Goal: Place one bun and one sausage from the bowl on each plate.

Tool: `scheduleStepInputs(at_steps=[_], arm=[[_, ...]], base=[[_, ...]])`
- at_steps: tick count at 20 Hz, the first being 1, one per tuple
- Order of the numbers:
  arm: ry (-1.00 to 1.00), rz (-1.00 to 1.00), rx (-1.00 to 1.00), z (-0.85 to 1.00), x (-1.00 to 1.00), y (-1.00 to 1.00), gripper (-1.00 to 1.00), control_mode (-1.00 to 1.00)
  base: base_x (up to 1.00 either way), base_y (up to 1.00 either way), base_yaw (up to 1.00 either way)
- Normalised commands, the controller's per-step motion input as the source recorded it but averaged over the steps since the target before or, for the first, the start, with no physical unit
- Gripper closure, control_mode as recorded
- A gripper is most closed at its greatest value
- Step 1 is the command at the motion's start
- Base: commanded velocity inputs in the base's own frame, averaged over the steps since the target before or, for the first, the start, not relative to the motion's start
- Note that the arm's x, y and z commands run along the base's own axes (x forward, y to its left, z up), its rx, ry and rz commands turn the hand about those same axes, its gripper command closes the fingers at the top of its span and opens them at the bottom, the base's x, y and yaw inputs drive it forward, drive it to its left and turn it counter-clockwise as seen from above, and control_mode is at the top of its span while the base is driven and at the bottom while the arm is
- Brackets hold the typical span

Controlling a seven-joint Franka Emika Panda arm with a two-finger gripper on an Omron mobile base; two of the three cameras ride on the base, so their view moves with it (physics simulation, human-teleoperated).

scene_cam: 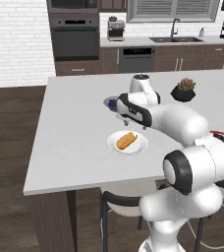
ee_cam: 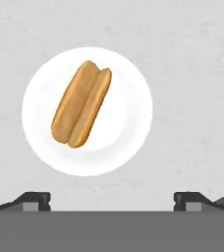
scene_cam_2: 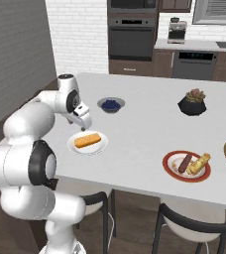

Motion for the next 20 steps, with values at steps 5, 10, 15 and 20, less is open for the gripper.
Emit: scheduleStepInputs(at_steps=[5, 10, 15, 20], arm=[[0.06, 0.01, -0.01, 0.83, -1.00, -0.25, -1.00, -1.00], [0.03, 0.04, -0.02, 0.48, -1.00, -0.26, -1.00, -1.00], [-0.04, 0.01, 0.00, 0.14, -0.59, -0.31, -1.00, 1.00], [0.00, 0.00, 0.00, 0.00, 0.00, 0.00, -1.00, 1.00]], base=[[0.00, 0.00, 0.00], [0.00, 0.00, 0.00], [-0.27, -0.35, 0.00], [-0.35, -1.00, 0.00]])
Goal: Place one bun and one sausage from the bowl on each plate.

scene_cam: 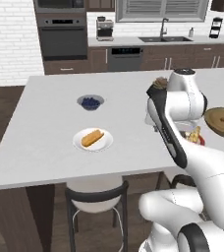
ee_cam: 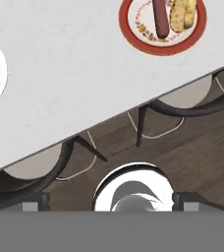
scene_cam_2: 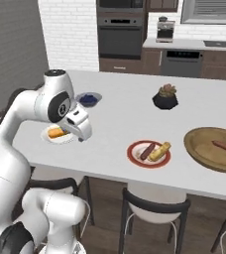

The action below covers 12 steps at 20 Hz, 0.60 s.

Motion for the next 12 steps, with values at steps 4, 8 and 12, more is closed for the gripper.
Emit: scheduleStepInputs(at_steps=[4, 8, 12], arm=[[0.00, 0.00, 0.00, 0.00, 0.00, 0.00, -1.00, 1.00], [0.00, 0.00, 0.00, 0.00, 0.00, 0.00, -1.00, 1.00], [0.00, 0.00, 0.00, 0.00, 0.00, 0.00, -1.00, 1.00]], base=[[0.01, -1.00, 0.00], [0.17, -1.00, 0.00], [0.39, -1.00, 0.00]])
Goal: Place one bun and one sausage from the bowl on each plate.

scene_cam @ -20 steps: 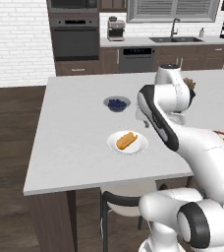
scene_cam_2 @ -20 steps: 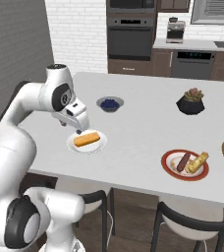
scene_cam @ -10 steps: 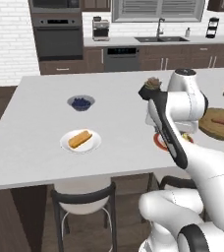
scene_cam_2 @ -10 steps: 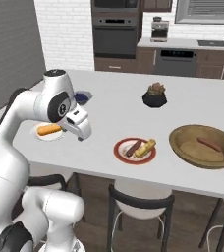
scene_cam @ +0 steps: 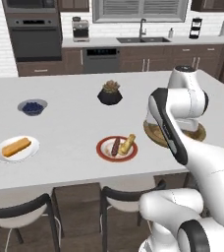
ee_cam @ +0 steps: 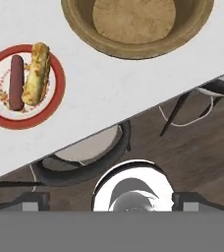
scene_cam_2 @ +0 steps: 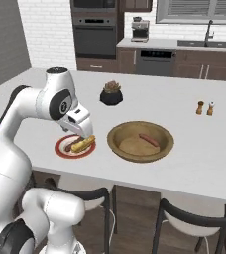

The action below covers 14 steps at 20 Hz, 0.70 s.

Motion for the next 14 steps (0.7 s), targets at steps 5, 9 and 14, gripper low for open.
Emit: scheduleStepInputs(at_steps=[5, 9, 14], arm=[[0.00, 0.00, 0.00, 0.00, 0.00, 0.00, -1.00, 1.00], [0.00, 0.13, 0.02, -0.15, 0.77, -0.89, -1.00, -1.00], [0.01, 0.28, -0.03, -0.41, 1.00, -0.62, -1.00, -1.00]], base=[[0.63, -1.00, 0.01], [0.00, 0.00, 0.00], [0.00, 0.00, 0.00]])
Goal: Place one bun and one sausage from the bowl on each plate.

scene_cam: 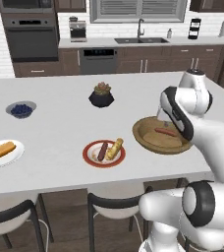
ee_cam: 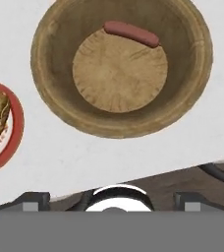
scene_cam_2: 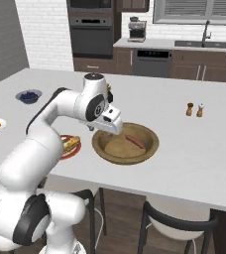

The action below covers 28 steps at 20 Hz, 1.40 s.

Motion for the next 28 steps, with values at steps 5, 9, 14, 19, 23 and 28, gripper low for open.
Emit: scheduleStepInputs(at_steps=[5, 9, 14, 19, 23, 28], arm=[[0.00, 0.28, -0.16, -0.63, 1.00, -0.26, -1.00, -1.00], [0.00, 0.21, -0.24, -0.81, 0.92, -0.11, -1.00, -1.00], [0.02, 0.03, -0.10, -0.61, 0.77, -0.31, -1.00, -1.00], [0.04, 0.00, 0.00, -0.50, 0.63, -0.44, -1.00, -1.00], [0.00, 0.00, 0.00, -0.36, 0.50, -0.37, -1.00, -1.00], [0.00, 0.00, 0.00, -0.35, 0.41, -0.22, -1.00, -1.00]], base=[[0.00, 0.00, 0.00], [0.00, 0.00, 0.00], [0.00, 0.00, 0.00], [0.00, 0.00, 0.00], [0.00, 0.00, 0.00], [0.00, 0.00, 0.00]])
